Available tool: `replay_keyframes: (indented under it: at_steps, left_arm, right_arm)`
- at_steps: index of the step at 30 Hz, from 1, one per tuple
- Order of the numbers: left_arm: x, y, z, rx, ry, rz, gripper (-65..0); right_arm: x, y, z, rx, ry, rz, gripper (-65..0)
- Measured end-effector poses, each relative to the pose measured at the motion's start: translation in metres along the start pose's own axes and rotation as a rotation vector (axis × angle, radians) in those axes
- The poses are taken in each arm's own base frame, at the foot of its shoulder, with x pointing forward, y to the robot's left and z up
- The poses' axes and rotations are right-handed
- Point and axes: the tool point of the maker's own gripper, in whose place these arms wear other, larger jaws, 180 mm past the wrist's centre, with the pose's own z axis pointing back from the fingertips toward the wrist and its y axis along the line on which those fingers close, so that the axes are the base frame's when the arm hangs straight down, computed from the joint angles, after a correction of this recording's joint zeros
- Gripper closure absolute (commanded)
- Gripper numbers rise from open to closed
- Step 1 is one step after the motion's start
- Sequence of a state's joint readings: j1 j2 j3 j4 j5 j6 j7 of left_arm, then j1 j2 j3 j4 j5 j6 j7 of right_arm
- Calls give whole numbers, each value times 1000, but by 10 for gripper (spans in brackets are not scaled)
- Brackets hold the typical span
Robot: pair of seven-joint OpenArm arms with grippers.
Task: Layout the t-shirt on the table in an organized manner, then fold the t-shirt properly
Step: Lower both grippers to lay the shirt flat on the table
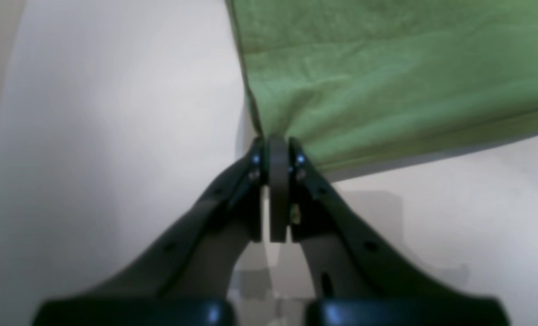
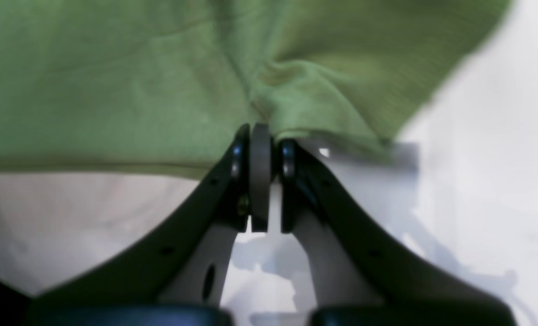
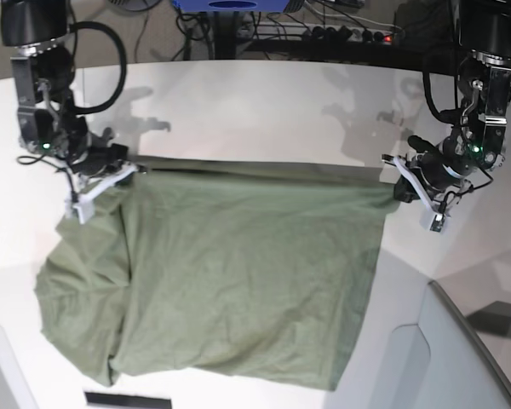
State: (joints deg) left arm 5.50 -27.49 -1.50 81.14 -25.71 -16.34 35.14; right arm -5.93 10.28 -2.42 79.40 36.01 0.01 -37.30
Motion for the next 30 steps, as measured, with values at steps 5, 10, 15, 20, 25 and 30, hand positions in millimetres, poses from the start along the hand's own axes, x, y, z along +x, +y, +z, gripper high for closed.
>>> replay_keyframes:
  at_steps: [5, 10, 15, 20, 25, 30]
  left_arm:
    - [-7, 1, 2, 3, 14, -1, 0]
    - [6, 33, 14, 79, -45, 79, -97]
    - [13, 66, 31, 163, -98, 151, -191]
    - [4, 76, 39, 196, -88, 170, -193]
    - [7, 60, 40, 165, -114, 166, -189]
    - [20, 54, 23, 147, -145, 229, -193]
  right_arm:
    - [1, 0, 6, 2, -10, 11, -24]
    - [11, 18, 18, 41, -23, 41, -99]
    - [14, 22, 30, 40, 1, 81, -107]
    - [10, 22, 40, -15, 61, -18, -81]
    - [61, -39, 43, -139, -168, -230, -93]
    - [76, -86, 23, -209, -114, -410, -300]
